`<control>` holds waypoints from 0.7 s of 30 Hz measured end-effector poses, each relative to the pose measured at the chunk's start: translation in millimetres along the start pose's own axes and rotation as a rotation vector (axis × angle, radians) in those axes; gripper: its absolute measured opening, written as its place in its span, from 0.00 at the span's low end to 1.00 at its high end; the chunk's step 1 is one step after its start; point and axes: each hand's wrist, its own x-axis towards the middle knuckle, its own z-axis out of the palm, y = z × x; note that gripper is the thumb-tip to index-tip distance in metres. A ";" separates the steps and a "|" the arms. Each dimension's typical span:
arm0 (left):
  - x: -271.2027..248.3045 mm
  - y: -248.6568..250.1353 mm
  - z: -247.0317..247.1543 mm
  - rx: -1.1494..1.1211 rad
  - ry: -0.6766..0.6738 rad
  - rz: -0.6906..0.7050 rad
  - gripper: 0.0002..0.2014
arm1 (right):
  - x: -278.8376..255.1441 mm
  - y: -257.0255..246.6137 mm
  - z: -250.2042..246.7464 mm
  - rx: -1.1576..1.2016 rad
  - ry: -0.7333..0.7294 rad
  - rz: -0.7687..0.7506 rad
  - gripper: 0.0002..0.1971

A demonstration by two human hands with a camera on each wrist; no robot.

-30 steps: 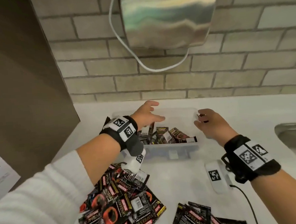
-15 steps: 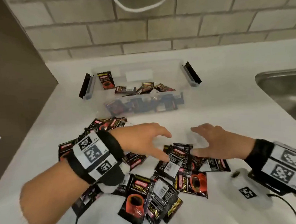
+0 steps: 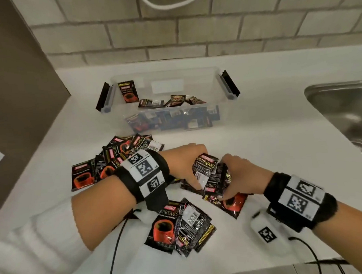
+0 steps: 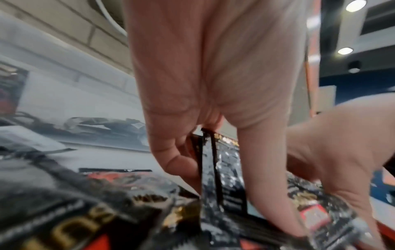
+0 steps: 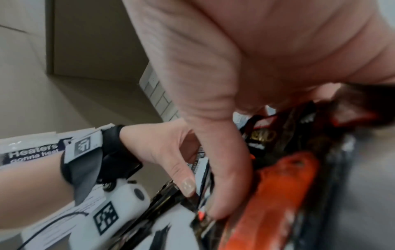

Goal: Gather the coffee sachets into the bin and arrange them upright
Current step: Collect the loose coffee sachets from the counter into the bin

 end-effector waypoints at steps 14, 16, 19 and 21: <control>-5.0 -15.8 -120.5 -0.609 0.953 -0.108 0.19 | 25.0 -5.7 -54.1 0.533 0.210 -0.011 0.13; 3.4 -22.1 -136.5 -0.585 0.991 -0.121 0.19 | 27.2 -12.8 -68.8 0.621 0.247 -0.045 0.13; 18.3 -36.6 -141.7 -0.460 0.796 -0.221 0.26 | 34.5 -23.2 -96.6 0.750 0.353 -0.092 0.13; 25.2 -46.5 -135.1 -0.393 0.653 -0.283 0.32 | 43.1 -31.8 -116.7 0.802 0.465 -0.133 0.14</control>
